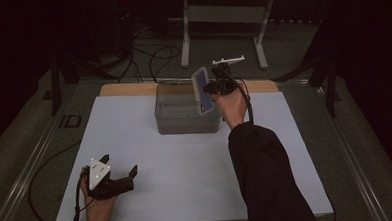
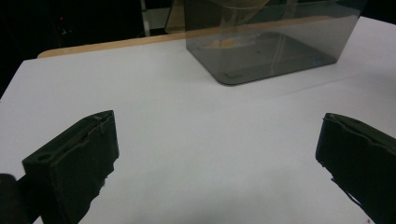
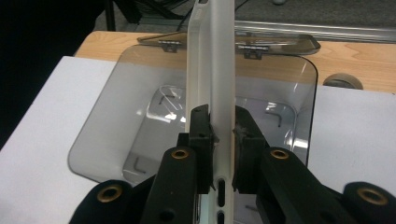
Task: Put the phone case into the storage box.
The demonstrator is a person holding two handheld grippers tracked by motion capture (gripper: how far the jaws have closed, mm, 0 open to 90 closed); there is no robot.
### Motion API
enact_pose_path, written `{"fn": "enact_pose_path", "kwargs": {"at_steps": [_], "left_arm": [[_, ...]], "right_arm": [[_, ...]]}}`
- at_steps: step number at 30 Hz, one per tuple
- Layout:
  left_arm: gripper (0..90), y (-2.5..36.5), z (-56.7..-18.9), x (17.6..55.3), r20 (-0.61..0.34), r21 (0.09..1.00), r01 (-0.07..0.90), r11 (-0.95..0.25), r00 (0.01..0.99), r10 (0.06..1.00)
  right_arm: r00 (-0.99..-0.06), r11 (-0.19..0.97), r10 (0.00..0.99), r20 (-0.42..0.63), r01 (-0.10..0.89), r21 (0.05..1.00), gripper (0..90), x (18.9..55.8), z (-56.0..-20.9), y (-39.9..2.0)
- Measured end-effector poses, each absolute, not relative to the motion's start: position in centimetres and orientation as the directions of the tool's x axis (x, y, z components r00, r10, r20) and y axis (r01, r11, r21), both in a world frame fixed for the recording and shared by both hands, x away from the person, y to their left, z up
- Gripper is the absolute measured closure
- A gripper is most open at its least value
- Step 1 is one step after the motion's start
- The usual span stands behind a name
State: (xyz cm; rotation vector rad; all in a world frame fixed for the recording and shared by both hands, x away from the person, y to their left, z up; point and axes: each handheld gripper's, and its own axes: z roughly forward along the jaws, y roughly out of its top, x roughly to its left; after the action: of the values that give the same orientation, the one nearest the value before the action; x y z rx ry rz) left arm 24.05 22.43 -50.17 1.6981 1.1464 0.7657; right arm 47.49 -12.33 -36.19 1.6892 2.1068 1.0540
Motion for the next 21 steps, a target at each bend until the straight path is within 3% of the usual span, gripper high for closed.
{"fn": "enact_pose_path", "kwargs": {"at_steps": [21], "left_arm": [[0.4,22.5,-50.2,24.0,-0.006,0.924,0.357,-0.136,0.370,0.929]], "right_arm": [[-0.232,0.045,0.950,0.211,0.767,0.641,81.8,48.9,-37.6,-12.5]]}}
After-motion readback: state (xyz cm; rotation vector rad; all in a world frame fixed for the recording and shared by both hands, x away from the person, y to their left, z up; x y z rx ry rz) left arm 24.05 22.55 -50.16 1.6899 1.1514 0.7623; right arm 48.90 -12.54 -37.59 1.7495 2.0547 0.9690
